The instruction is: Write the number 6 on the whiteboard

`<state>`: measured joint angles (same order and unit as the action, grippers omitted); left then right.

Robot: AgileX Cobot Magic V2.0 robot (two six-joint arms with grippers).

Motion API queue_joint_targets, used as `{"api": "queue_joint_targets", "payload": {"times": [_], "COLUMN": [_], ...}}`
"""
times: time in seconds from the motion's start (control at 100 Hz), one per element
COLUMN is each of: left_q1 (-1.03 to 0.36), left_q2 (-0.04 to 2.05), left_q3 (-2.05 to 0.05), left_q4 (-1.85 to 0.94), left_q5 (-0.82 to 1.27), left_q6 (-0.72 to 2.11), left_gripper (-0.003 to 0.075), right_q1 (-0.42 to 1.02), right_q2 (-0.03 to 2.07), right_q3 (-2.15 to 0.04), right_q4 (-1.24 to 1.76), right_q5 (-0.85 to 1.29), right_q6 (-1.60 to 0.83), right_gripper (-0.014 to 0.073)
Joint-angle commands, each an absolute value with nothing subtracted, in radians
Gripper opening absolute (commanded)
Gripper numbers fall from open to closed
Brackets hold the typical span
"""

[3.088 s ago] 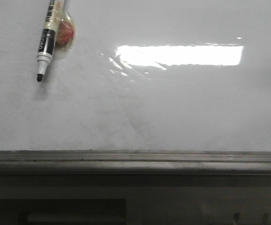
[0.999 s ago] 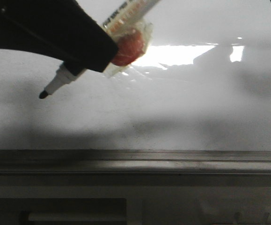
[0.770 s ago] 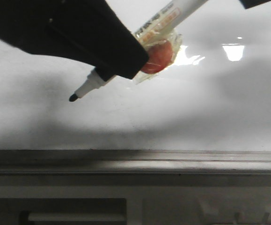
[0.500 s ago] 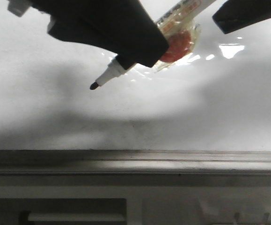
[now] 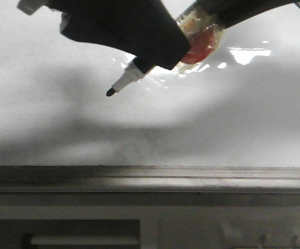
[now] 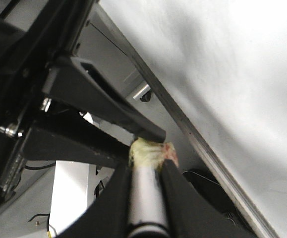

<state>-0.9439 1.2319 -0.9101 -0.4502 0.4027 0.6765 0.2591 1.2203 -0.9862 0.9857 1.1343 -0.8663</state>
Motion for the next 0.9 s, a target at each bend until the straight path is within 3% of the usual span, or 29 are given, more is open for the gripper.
{"api": "queue_joint_targets", "payload": {"times": [0.0, 0.12, 0.28, 0.36, 0.68, 0.89], "left_q1": [-0.949, -0.948, -0.904, -0.852, -0.56, -0.478], "left_q2": [1.212, 1.212, 1.18, 1.148, 0.92, 0.715], "left_q3": [-0.947, -0.947, -0.947, -0.947, -0.843, -0.658], "left_q4": [-0.469, -0.472, -0.513, -0.584, -0.759, -0.855], "left_q5": [0.343, 0.343, 0.334, 0.322, 0.299, 0.168], "left_q6": [0.669, 0.669, 0.66, 0.66, 0.66, 0.66], "left_gripper": [-0.0016, 0.0082, 0.0413, 0.0514, 0.0523, 0.0523], "right_q1": [0.26, 0.26, 0.26, 0.26, 0.26, 0.26], "right_q2": [1.201, 1.201, 1.176, 1.14, 0.857, 0.704], "right_q3": [-1.019, -1.019, -1.017, -1.015, -0.883, -0.706], "right_q4": [1.081, 1.081, 1.081, 1.081, 1.025, 1.02], "right_q5": [1.16, 1.154, 1.146, 1.112, 0.8, 0.581], "right_q6": [-0.894, -0.906, -0.939, -0.939, -0.939, -0.939], "right_gripper": [-0.0061, -0.006, -0.0046, -0.0046, -0.0046, -0.0046]}}
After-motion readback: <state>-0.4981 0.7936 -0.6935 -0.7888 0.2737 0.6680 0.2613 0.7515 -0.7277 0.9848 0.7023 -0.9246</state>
